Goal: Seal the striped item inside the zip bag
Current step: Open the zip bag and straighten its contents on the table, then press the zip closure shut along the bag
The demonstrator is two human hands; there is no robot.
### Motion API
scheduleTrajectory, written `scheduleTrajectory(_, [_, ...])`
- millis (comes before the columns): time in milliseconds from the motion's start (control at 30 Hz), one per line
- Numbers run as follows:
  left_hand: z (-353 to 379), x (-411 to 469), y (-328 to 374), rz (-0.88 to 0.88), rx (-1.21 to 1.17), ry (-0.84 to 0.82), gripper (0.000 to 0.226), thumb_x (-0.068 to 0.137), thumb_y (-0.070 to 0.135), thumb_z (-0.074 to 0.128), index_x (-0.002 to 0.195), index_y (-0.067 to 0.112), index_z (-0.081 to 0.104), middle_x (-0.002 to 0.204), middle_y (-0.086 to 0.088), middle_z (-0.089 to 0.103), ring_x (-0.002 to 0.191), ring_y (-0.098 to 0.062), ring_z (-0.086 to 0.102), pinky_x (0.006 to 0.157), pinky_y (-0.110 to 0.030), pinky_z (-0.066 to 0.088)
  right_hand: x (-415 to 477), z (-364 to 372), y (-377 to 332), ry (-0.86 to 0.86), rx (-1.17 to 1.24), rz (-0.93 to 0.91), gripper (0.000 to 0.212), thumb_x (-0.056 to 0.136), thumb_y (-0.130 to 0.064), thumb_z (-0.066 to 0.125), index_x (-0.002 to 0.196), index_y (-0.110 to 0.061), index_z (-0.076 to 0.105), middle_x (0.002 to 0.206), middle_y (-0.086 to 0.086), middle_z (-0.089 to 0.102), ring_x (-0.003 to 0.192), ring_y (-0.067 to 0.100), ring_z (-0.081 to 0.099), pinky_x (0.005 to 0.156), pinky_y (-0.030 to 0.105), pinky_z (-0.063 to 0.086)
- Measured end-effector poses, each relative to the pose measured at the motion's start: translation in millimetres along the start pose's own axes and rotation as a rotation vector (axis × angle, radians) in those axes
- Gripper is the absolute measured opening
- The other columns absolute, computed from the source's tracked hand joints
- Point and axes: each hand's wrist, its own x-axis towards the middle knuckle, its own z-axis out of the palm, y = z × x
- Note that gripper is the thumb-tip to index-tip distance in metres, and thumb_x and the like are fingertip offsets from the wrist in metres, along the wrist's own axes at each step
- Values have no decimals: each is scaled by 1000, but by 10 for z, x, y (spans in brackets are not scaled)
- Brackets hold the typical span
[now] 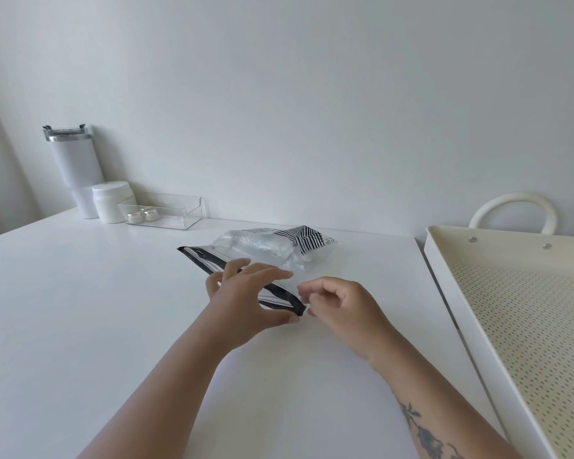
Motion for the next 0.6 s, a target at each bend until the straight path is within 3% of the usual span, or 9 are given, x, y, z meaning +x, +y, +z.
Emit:
scheduleTrajectory(133, [3,7,38,65,5,95,28,74,48,75,100,43,66,102,30,61,118,-4,38,92,-34,17,23,24,18,71,4,-1,37,92,-8,43,96,-31,72,94,-10,73,87,8,69,78,23,57])
scheduleTrajectory(233, [-26,17,63,90,-38,127,8,83,35,71,88,41,68,92,28,65,108,0,45,97,-39,23,33,-8,58,99,-187,-92,46,91,-10,50,106,-53,59,108,-21,60,89,0,61,72,14,49])
scheduleTrajectory(400, [-93,13,86,117,-226,78,10,84,26,72,89,34,73,90,25,69,101,1,56,100,-43,37,58,3,94,98,-396,-183,51,90,-15,61,128,-47,47,116,-22,43,100,0,51,83,29,51])
scheduleTrajectory(500, [-110,2,116,99,-303,18,12,84,25,72,89,36,73,92,18,70,97,-1,61,94,-34,46,70,8,69,115,-533,-242,40,90,-20,62,121,-43,54,114,-19,46,106,3,47,78,34,51])
scheduleTrajectory(600, [-134,-2,114,105,-332,12,15,84,22,72,85,38,71,91,20,70,95,-1,63,85,-21,48,67,11,16,194,-642,-289,16,91,-26,61,102,-37,65,105,-19,53,104,6,48,69,31,50])
